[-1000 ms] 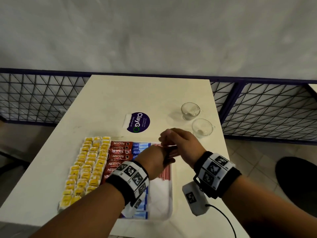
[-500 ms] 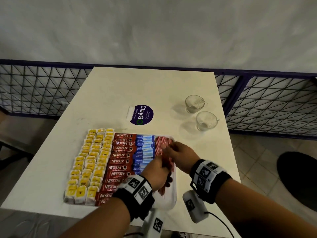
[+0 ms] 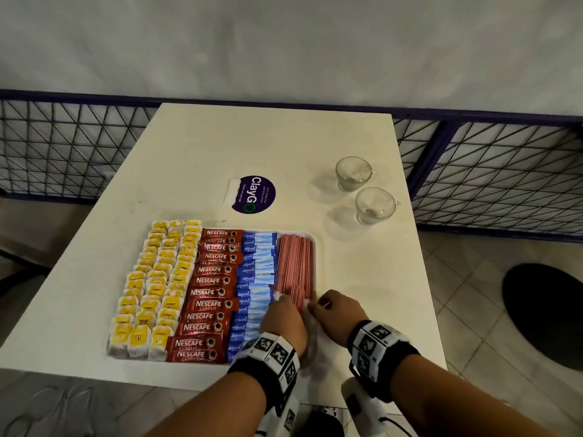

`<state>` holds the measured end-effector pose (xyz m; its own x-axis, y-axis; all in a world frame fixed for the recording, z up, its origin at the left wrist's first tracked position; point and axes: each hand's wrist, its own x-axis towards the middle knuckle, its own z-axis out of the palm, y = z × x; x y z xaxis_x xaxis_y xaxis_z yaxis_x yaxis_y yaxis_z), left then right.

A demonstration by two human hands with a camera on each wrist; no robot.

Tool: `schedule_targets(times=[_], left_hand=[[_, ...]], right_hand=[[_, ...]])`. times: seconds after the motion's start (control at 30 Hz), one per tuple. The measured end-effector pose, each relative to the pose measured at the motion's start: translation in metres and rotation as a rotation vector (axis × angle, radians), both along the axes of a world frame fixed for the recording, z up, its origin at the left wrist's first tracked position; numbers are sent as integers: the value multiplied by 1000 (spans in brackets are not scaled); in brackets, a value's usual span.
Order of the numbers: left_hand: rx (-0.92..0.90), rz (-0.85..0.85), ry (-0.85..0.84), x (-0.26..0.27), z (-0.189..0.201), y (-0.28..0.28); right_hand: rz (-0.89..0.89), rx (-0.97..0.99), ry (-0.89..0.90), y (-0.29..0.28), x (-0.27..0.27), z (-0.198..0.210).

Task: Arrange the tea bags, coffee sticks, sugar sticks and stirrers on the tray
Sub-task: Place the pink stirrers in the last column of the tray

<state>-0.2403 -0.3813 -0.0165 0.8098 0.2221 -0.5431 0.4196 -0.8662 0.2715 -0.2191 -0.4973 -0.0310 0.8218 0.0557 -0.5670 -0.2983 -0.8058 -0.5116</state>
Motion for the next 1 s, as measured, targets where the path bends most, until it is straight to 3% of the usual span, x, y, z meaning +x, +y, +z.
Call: schedule_targets(times=[0.2,0.3,0.37,0.47,0.67,0.8,0.9,1.0], left_hand=[[29,-291,-184,-17,12,16],[86,-429,-127,-22,10,22],[153,-452,-90,-24,10,25],[174,-460,-94,-25,7,27],[154,-473,-88,-21,4,28],[111,-480,-131,-15,5,35],[32,-419,-234,0,12,50],[-10,-297,-304,27,23,86]], right_hand=[[41,13,-127,-8,-2,0],[210,110,-303,-6,-6,3],[406,114,-351,-1,-8,5],[702,-91,-411,5,-7,2],[791,-238,-393,10,-6,-4],[695,-153,-400,7,-3,3],[437,-5,-411,6,5,16],[158,22,-259,9,18,13]])
